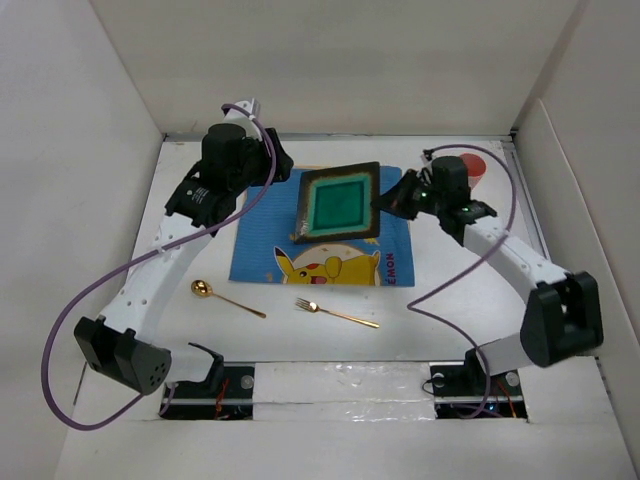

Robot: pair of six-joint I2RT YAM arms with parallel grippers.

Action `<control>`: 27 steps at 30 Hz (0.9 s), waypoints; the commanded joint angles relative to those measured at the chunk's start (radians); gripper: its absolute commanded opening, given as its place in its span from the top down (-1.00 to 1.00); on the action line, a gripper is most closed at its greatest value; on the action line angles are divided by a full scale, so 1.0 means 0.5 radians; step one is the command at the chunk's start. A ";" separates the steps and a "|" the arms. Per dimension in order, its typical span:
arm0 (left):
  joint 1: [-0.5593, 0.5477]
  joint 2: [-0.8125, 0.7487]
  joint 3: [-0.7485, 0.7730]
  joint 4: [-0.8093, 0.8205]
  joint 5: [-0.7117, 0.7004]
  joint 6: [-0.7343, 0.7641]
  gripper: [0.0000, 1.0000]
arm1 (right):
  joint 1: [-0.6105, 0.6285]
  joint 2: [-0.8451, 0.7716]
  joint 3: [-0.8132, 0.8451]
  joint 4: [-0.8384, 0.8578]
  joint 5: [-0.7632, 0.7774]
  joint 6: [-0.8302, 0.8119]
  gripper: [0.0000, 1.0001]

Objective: Set the dinner table for one person

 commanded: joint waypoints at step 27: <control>-0.003 -0.131 -0.273 0.073 -0.088 -0.026 0.05 | 0.283 0.964 0.074 1.199 -0.168 0.319 1.00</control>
